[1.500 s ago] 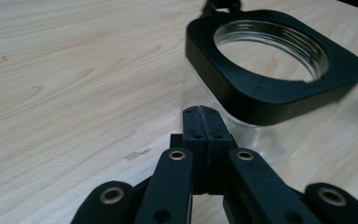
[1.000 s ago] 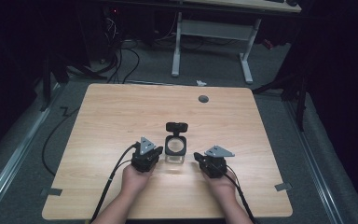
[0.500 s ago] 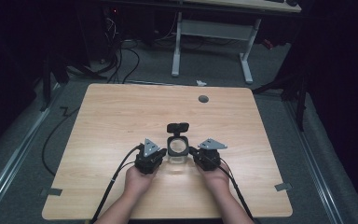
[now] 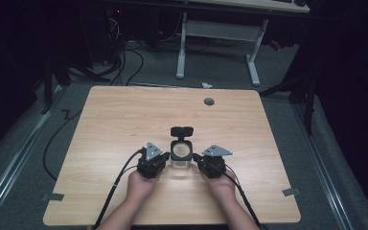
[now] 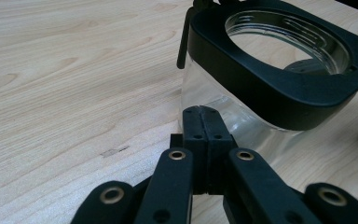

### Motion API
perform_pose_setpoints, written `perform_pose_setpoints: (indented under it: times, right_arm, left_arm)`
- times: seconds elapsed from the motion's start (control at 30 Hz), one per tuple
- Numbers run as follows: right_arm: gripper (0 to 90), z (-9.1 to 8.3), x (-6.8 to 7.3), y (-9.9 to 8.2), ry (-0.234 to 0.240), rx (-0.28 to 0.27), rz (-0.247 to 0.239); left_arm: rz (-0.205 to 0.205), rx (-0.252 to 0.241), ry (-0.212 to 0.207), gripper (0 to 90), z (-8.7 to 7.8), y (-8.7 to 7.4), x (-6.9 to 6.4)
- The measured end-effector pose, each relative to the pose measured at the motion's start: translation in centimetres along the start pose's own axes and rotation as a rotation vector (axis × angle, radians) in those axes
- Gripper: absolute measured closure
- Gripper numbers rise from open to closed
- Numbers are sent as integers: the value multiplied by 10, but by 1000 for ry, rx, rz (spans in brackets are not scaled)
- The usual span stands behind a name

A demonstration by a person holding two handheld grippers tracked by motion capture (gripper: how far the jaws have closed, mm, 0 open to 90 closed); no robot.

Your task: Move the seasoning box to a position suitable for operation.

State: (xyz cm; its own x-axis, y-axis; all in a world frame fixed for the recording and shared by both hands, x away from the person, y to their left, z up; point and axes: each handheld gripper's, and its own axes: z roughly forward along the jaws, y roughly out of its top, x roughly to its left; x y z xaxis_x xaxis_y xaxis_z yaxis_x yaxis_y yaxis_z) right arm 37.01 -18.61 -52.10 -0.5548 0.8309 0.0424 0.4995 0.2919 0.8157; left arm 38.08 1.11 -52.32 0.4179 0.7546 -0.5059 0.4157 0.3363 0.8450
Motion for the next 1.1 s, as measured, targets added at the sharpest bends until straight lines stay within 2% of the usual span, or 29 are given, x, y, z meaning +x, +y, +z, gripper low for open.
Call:
perform_pose_setpoints:
  times: [0.23,0.47,0.73,0.87,0.9,0.97,1.1]
  right_arm:
    - [889,-9,-3,-2,2,-14,5]
    - [897,-28,-18,-6,-22,-31,21]
    - [898,-37,-30,-4,-29,-71,46]
    - [898,-39,-34,5,-33,-94,60]
    - [898,-40,-36,13,-36,-105,62]
    - [898,-40,-37,18,-38,-111,63]
    - [898,-39,-37,40,-49,-139,40]
  left_arm:
    - [9,-17,10,899,-2,5,3]
    - [22,-33,29,890,-6,12,8]
    - [24,-48,55,874,-5,25,11]
    - [24,-58,62,873,-2,39,8]
    - [22,-63,62,874,0,43,7]
    - [22,-75,66,871,3,53,7]
    - [1,-104,71,844,12,72,5]
